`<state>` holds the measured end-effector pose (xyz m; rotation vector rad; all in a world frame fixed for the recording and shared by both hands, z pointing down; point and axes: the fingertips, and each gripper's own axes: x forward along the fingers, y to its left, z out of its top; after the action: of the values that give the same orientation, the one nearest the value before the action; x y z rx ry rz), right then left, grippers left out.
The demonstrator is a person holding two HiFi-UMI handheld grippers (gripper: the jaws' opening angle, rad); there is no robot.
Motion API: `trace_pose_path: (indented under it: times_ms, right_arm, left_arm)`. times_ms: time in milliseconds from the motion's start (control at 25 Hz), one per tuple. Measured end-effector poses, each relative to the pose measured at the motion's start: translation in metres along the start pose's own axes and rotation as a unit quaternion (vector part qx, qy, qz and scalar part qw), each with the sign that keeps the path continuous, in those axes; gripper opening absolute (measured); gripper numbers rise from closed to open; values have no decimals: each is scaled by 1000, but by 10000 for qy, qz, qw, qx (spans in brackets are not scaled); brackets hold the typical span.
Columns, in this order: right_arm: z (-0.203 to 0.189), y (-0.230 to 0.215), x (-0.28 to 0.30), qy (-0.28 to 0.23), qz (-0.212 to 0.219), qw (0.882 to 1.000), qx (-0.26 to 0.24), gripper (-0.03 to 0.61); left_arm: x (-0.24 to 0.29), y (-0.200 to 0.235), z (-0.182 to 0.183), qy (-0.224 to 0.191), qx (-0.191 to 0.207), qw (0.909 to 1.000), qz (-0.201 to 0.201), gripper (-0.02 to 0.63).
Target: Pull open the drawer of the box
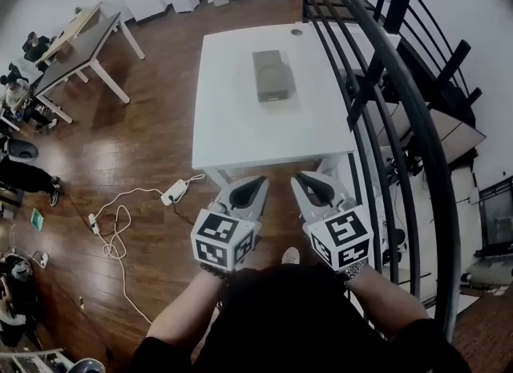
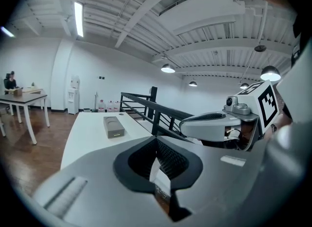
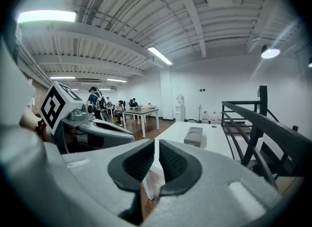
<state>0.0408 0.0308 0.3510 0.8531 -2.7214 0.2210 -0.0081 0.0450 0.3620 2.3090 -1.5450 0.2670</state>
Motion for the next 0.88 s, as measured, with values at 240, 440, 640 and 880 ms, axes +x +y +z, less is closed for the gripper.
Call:
trace_pose_path:
  times_ms: [240,440,640,880]
  right_arm:
    - [-3,-18,14,67,68,9999,132,11]
    - [-6,-34,32,154,58,9993,329,12]
    - [-7,-54,61,238,6,9983,529,12]
    - [-9,-76,104,415,-45,9958,813,20]
  left_arm:
    - [15,8,2,39,-20,9999,105,16]
    - [32,16,4,67,-4,10000,72,15]
    - [50,38,5,129,-24,9999,23,16]
    - [80,72,9,192,-74,9997,-100,16]
